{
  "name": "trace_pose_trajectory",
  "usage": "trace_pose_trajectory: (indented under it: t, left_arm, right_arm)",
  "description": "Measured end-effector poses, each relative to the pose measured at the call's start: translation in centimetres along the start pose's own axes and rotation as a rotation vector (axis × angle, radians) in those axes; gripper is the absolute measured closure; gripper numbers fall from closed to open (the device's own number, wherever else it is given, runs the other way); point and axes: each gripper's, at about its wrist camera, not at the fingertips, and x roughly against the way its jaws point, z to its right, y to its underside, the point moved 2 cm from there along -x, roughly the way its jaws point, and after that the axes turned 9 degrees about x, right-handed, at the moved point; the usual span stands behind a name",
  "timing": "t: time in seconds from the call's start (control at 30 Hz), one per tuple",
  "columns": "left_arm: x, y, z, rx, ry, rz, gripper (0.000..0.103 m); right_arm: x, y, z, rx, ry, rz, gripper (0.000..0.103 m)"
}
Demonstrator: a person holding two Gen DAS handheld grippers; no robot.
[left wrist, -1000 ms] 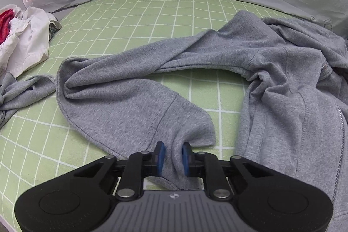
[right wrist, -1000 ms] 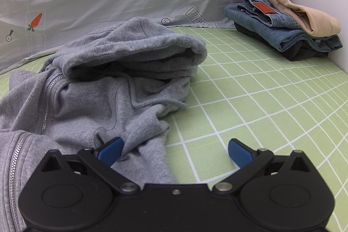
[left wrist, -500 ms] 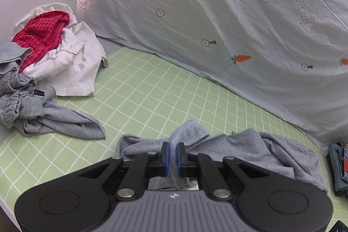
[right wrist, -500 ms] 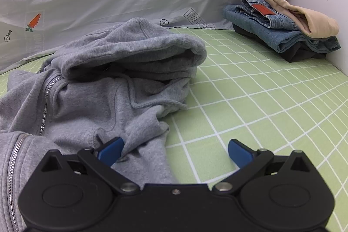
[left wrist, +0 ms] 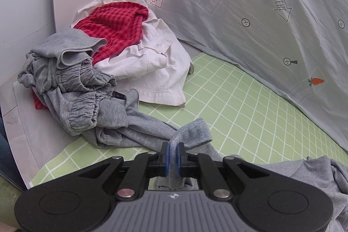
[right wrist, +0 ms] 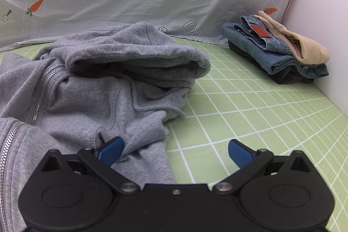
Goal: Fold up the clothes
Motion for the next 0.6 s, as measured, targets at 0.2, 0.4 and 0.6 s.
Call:
trace_pose_trajectory:
  t: [0.2, 0.4, 0.6]
  left_arm:
    - [-0.9, 0.0, -3.0, 0.053, -0.052, -0.008, 0.096]
    - [-0.1, 0.4, -3.5, 0.088, -0.085, 0.001, 0.096]
    - [1.1, 2.1, -1.4, 0.085, -0.098, 0.006, 0.096]
  right_arm:
    - [0.4, -0.4, -1.4, 0.125, 0.100, 0.020, 0.000]
    - [0.6, -0.6, -2.3, 0.243, 0.167, 0.053, 0.001]
    - [-0.3, -0.5, -1.3, 0.299, 0.201, 0.072, 0.001]
